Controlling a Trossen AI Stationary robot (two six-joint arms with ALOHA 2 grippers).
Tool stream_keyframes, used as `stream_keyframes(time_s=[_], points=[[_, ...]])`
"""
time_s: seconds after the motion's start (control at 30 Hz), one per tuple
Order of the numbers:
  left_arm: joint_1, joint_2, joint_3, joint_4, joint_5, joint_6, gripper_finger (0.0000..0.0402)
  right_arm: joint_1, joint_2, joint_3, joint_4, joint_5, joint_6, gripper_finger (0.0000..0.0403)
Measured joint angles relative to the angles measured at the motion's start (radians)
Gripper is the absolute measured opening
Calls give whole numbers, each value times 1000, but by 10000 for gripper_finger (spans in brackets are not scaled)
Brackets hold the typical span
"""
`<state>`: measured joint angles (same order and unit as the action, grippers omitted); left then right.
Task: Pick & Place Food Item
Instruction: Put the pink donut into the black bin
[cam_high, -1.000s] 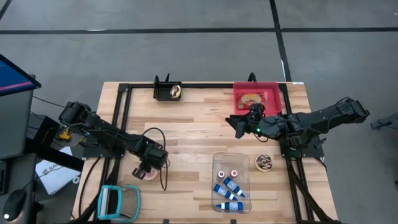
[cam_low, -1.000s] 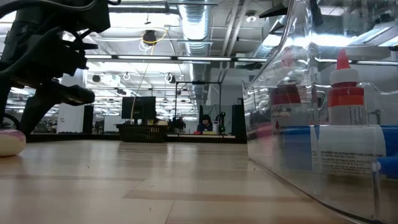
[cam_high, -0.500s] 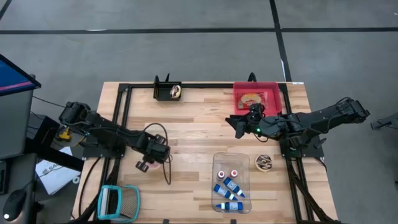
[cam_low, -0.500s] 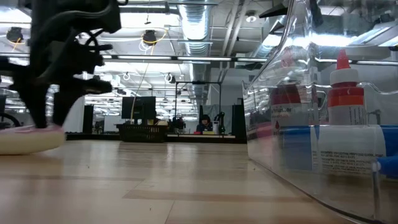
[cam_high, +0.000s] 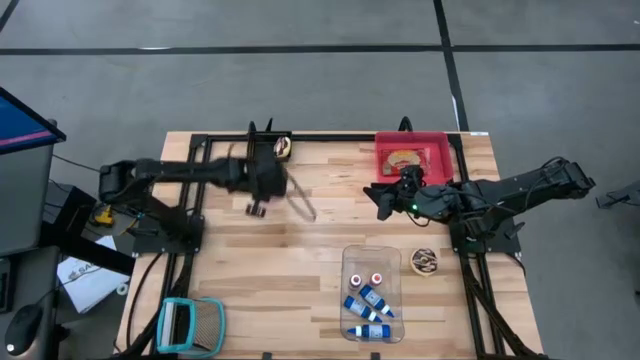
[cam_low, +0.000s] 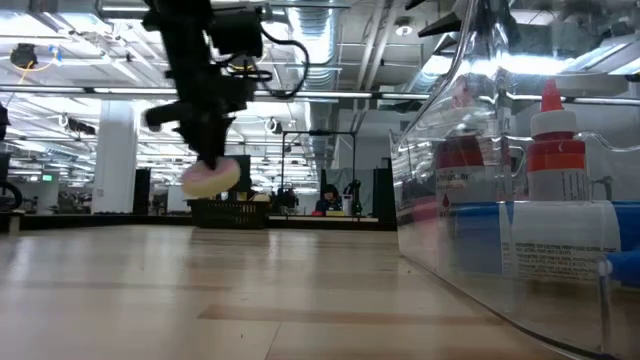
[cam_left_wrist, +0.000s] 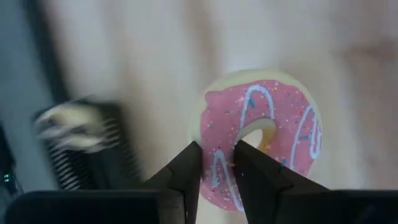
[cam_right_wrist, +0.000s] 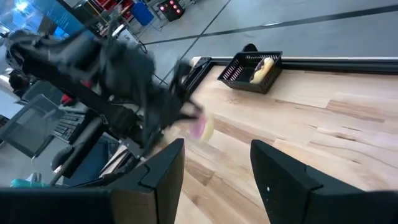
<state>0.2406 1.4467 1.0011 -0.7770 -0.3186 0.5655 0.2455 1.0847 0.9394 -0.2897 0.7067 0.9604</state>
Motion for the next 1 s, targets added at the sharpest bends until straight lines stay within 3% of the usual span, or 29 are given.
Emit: stream_keyframes(time_s=[0.13, 0.3, 0.53, 0.73, 0.83, 1.0], points=[[146, 0, 50, 88, -6, -69, 80, -8, 0, 0, -26, 0, 0, 177], [287, 0, 72, 183, 25, -375, 73, -8, 0, 0, -38, 0, -1, 177], [371, 0, 36, 324, 125, -1168, 60, -21, 0, 0, -67, 0, -2, 177], [365, 0, -107, 697, 134, -1847, 59, -26, 0, 0, -77, 0, -15, 177], [365, 0, -203, 863, 92, -2136, 60, -26, 0, 0, -77, 0, -21, 177], [337, 0, -297, 972, -18, -2459, 58, -26, 0, 0, -77, 0, -33, 177]])
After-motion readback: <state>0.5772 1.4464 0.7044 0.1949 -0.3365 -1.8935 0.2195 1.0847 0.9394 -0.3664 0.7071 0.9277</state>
